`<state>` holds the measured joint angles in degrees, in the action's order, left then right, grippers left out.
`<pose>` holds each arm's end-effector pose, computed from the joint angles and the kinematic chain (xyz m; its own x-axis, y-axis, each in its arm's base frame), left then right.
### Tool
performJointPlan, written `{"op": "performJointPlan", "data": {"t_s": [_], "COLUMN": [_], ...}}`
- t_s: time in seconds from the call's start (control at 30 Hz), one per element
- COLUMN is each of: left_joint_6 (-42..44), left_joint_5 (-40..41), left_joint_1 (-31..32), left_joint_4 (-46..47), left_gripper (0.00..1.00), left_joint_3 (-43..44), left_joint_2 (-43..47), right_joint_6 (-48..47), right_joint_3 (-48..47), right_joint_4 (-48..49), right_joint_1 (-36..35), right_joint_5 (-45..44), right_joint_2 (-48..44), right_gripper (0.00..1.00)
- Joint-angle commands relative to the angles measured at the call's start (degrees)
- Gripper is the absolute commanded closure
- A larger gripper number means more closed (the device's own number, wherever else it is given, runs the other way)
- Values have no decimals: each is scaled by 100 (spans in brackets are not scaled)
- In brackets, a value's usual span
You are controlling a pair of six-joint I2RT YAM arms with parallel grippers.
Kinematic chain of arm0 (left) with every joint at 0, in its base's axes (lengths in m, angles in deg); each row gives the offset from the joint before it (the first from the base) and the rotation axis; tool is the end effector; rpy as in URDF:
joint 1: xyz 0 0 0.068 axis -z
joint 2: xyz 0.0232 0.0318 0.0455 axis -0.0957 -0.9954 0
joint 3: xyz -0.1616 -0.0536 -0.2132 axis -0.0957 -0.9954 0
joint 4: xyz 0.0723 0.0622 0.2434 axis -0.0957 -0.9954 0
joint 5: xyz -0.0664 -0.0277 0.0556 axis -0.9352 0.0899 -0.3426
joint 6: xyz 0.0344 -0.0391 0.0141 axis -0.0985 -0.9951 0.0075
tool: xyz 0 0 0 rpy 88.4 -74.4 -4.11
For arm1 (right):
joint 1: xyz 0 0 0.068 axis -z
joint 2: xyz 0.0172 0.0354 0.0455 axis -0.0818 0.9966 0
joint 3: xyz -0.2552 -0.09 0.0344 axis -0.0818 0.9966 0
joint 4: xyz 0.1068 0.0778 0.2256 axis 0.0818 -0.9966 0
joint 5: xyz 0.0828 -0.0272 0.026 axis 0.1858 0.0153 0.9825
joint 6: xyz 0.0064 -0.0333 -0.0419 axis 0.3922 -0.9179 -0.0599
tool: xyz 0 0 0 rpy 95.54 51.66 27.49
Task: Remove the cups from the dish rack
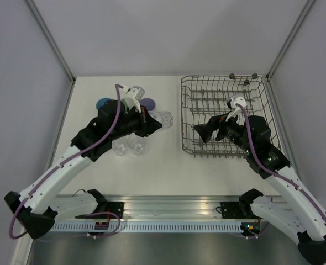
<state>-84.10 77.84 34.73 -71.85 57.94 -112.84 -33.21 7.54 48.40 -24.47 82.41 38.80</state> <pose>0.1674 -0.1511 0.3945 -0.5778 -0.1473 -0.8028 0.5690 0.6324 -0.5256 0.1595 0.0968 0.3620 -0.2963 0.1289 -0.9464 -0.5881 0.7561 0.2871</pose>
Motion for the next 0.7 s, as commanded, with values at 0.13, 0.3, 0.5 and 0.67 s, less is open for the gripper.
{"op": "performJointPlan", "data": {"t_s": [0.13, 0.3, 0.5, 0.67], "left_joint_6": [1084, 1268, 1558, 1813], "left_joint_5": [1144, 1566, 1733, 1952], "left_joint_1": [64, 205, 424, 600], "left_joint_4": [-2826, -3434, -4039, -4655], "left_gripper": [96, 94, 94, 95], "left_joint_3": [1631, 2159, 2933, 3610], "left_joint_2": [-1729, -2520, -3285, -4093], "right_joint_6": [-771, -815, -841, -876], "right_joint_3": [-372, -346, -372, -460], "right_joint_4": [-1363, -1425, -1548, -1662], "right_joint_1": [-1, -1, -10, -10], "right_joint_5": [-1081, -1081, -993, -993], "right_joint_2": [-216, -251, -207, -260], "right_gripper": [2, 2, 2, 2]}}
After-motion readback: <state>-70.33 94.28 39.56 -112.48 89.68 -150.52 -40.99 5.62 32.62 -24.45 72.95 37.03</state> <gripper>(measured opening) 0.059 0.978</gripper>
